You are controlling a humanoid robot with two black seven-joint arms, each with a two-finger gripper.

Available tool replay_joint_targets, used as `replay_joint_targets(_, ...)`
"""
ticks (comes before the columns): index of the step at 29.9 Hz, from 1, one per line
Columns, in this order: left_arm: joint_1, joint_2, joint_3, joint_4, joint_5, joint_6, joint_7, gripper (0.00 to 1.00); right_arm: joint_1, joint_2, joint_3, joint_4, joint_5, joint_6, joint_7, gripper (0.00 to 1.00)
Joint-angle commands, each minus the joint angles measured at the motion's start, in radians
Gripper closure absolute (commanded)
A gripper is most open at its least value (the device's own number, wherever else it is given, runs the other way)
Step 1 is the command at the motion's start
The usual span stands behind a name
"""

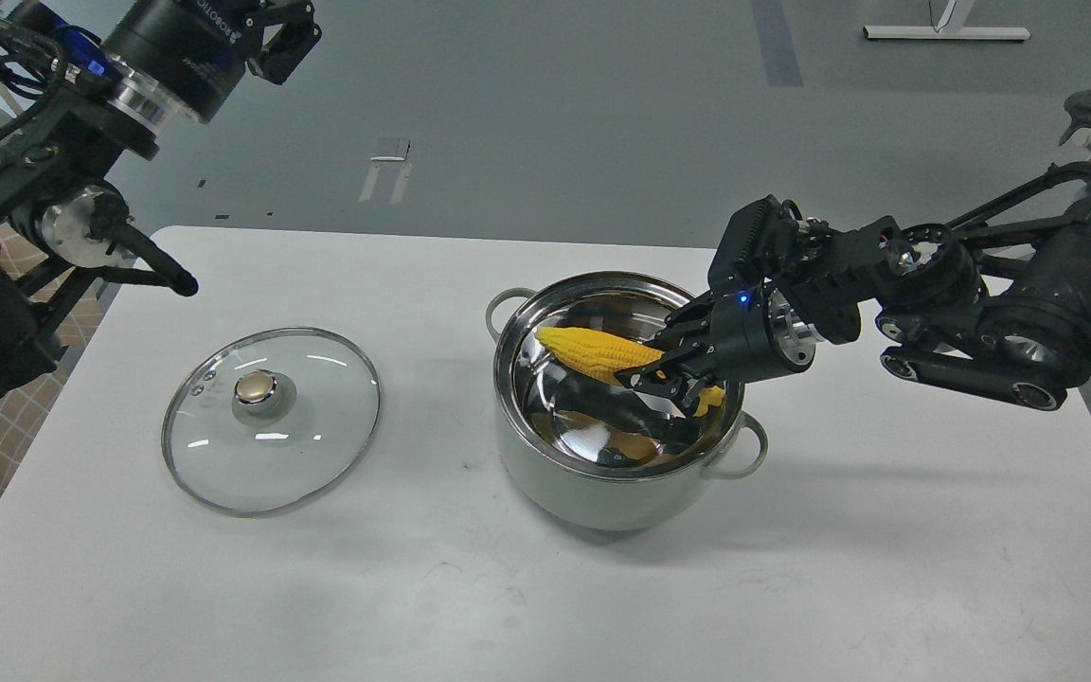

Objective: Open pot and put corn in
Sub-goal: 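Move the corn over the pot and lower it inside, right gripper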

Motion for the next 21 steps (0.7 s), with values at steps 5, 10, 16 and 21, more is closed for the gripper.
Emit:
replay_joint_targets(5,0.001,0.003,-0.001,-0.001,-0.001,-0.001,0.0,0.05,-0.013,0.019,0.0,-0.019,0.003,0.0,0.0,0.77)
replay_joint_targets(10,0.001,0.005,-0.001,-0.001,-0.001,-0.001,0.0,0.05,-0.019,0.021,0.0,-0.021,0.008,0.0,0.0,0.52)
replay_joint_targets(16,0.002,0.005,-0.001,-0.001,-0.001,-0.001,0.0,0.05,-0.019,0.019,0.0,-0.019,0.011,-0.002,0.0,0.37)
replay_joint_targets(21,0.002,0.003,0.0,-0.001,0.003,0.001,0.0,0.05,-0.019,0.013,0.011,-0.019,0.023,-0.012,0.0,0.0)
